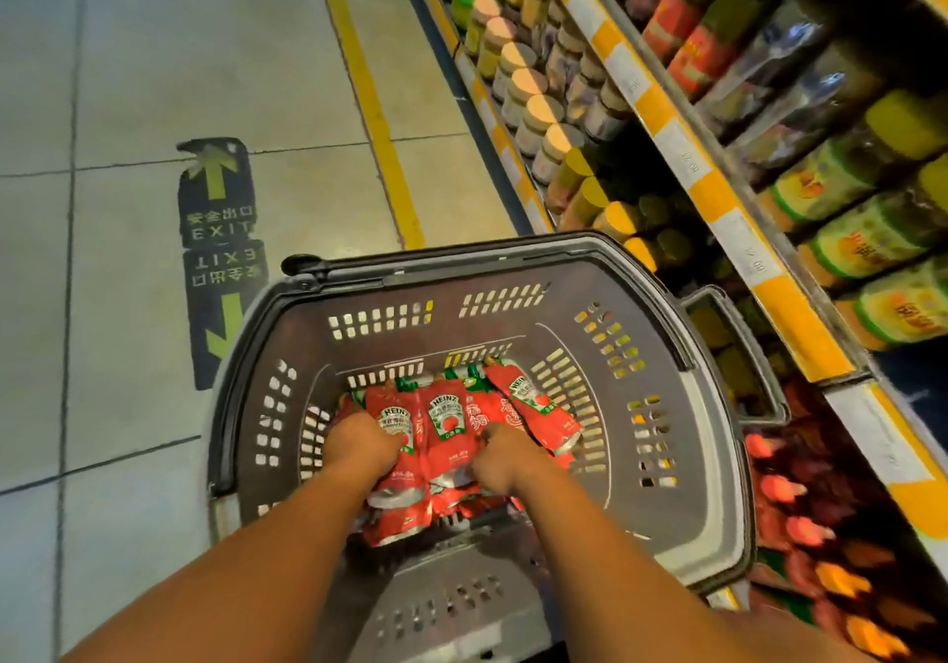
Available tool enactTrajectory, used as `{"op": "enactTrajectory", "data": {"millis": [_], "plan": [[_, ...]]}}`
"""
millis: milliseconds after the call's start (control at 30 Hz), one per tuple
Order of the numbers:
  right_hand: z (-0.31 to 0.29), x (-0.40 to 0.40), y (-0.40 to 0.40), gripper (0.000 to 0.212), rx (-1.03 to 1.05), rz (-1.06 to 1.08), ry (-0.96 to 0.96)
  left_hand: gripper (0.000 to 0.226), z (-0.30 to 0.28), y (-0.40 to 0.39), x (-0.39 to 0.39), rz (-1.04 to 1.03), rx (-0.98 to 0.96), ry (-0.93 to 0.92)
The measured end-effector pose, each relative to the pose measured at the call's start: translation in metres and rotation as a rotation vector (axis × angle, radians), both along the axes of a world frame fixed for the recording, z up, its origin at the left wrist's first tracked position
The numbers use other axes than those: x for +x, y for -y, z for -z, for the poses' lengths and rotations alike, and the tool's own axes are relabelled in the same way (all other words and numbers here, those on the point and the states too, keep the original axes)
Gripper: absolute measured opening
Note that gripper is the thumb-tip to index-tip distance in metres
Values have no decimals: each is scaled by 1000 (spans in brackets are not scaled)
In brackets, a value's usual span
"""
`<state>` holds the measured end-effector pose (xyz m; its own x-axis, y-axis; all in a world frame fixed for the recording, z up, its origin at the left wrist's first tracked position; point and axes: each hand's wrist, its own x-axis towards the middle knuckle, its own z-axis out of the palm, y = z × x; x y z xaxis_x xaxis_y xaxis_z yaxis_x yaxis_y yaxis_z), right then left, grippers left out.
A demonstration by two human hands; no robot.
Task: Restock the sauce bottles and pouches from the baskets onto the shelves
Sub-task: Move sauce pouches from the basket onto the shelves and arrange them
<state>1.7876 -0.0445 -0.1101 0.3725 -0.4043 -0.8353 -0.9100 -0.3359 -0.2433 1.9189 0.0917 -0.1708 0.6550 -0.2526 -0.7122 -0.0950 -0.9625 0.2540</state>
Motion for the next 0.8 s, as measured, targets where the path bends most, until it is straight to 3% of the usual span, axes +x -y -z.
{"op": "enactTrajectory", "data": {"millis": [167,367,600,700,800], "plan": [[26,-3,-12,67,66,179,93,56,9,2,0,-62,2,-34],[37,4,-18,78,-49,284,95,60,15,4,-2,-41,47,-46],[47,4,-1,56,-25,579,215,50,14,8,-8,-26,81,-8],[50,6,-2,57,-35,590,211,43,12,11,-14,-42,63,27],[51,6,-4,73,-70,536,169,46,13,10,-14,-62,29,24]]}}
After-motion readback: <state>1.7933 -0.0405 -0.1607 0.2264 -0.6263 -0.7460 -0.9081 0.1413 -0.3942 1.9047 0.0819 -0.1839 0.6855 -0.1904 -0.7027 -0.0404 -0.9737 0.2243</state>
